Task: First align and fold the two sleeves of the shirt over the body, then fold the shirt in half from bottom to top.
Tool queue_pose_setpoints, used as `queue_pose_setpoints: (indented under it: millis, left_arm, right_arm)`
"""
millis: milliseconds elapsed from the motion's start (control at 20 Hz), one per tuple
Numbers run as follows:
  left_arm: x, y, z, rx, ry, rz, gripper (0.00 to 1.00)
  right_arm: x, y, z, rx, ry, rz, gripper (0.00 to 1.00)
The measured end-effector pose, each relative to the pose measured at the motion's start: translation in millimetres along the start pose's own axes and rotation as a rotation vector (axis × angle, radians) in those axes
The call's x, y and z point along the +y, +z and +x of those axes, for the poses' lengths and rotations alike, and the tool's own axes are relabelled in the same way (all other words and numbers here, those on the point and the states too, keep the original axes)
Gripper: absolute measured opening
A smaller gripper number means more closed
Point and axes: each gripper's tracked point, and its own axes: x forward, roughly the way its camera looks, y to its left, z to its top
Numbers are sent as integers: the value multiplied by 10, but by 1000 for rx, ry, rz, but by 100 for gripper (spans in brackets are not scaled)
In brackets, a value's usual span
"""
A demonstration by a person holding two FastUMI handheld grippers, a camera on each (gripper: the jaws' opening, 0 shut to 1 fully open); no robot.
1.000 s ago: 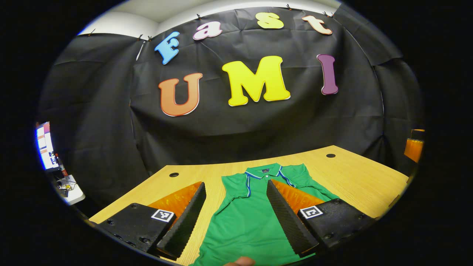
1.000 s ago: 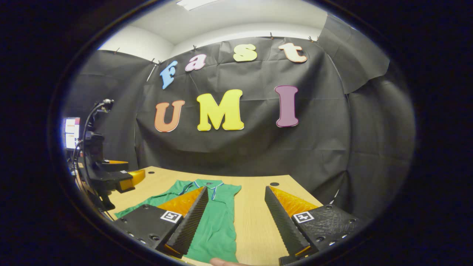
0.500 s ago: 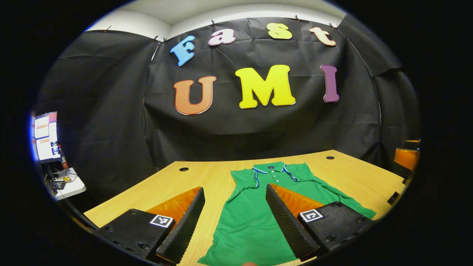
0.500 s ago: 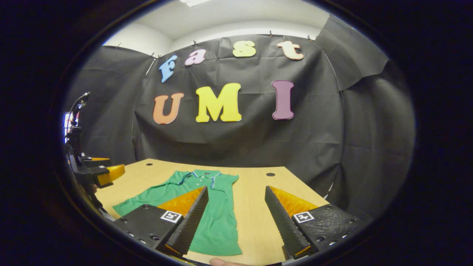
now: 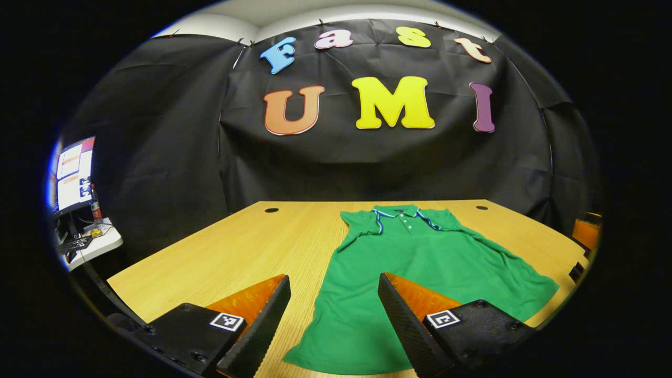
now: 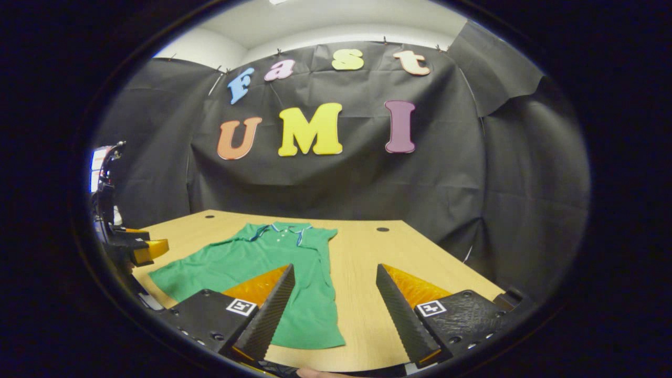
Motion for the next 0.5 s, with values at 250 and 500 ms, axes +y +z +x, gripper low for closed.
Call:
queue_pose_setpoints:
  millis: [250,500]
  left_arm:
    - [-30,-484,0,101,-16,-8,100]
    - [-32,-673,46,163,-24,-16,100]
  right_arm:
    - [7,-469,59,89,-4,-12,95]
    - [172,-921,132,196,19,6,95]
